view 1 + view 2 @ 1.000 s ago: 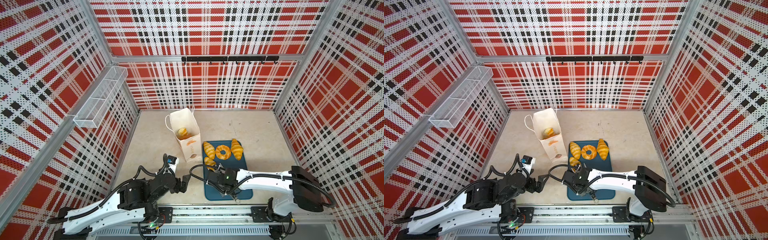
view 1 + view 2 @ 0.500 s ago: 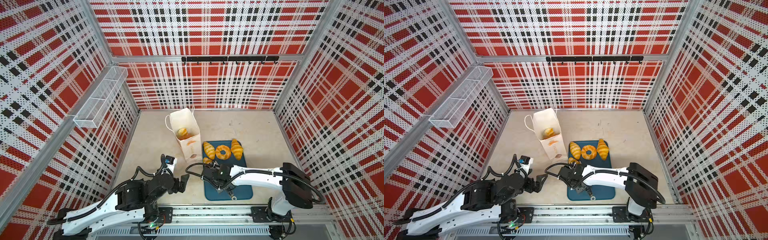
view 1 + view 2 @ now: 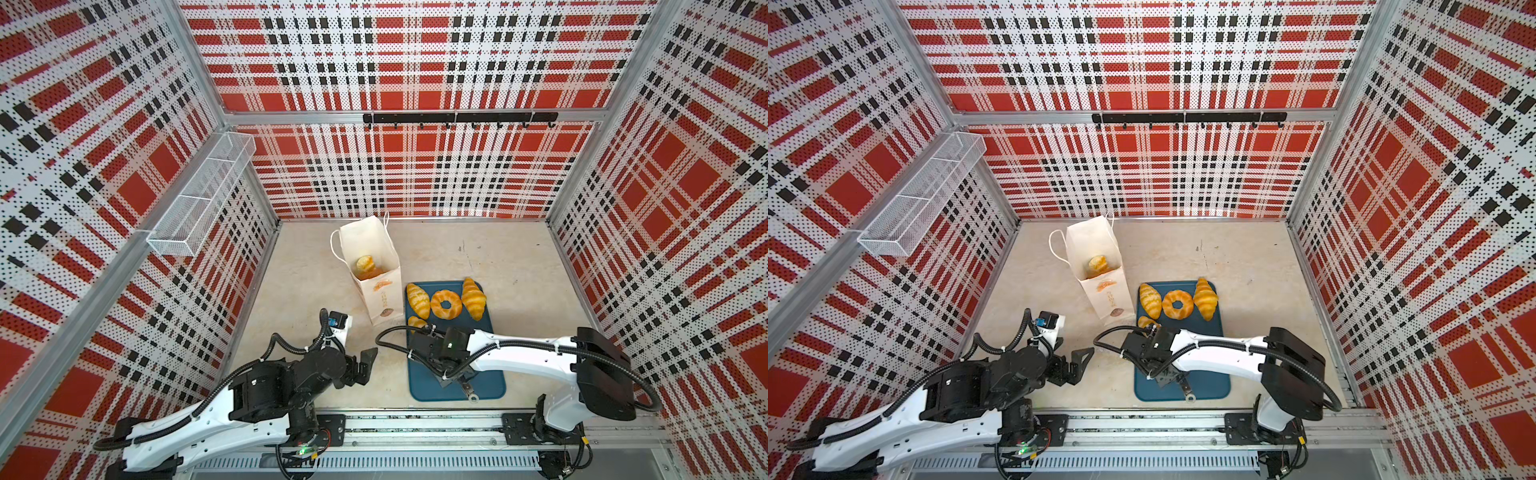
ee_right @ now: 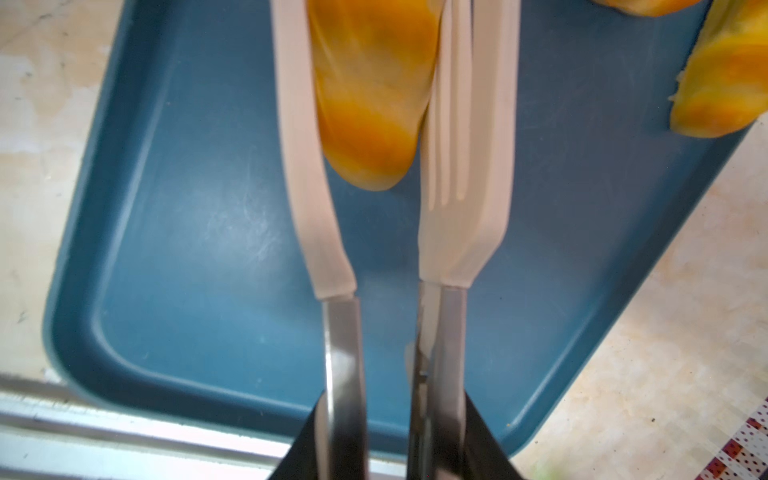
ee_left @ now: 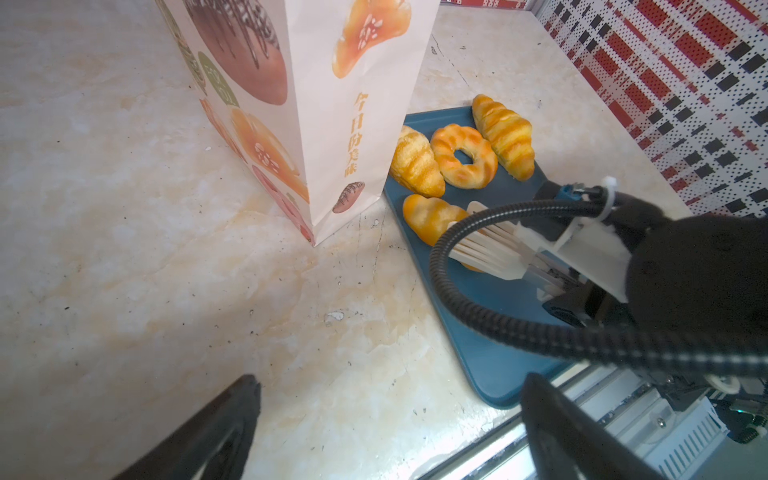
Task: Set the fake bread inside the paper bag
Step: 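Squeeze the tongs on the striped roll and lift it with the right gripper, then carry the striped roll over the paper bag with the right gripper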
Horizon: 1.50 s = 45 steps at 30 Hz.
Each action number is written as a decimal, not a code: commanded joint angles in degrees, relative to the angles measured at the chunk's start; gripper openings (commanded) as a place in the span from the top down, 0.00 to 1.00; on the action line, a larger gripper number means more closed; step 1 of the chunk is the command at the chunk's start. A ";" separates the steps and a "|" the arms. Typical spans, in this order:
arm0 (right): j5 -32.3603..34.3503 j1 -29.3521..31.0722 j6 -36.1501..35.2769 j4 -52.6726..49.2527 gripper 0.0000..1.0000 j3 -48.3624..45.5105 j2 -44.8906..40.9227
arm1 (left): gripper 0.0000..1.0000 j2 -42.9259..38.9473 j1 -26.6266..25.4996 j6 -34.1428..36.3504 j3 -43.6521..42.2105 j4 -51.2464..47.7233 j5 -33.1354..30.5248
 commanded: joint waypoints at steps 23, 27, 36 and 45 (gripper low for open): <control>4.21 3.35 4.17 -5.82 0.68 0.77 -17.48 | 0.01 2.21 -0.39 3.19 6.73 -3.45 -3.86; 4.98 3.38 3.07 -6.04 0.68 2.93 -18.45 | 0.01 3.05 -0.40 4.50 8.03 -3.48 -4.14; 6.13 2.56 -0.18 -6.89 0.67 8.89 -18.98 | 0.01 4.79 0.40 7.08 11.65 -3.75 -6.19; 3.75 -1.38 -5.90 -6.41 0.67 15.18 -17.92 | 0.01 7.29 11.90 12.63 15.87 -3.65 2.01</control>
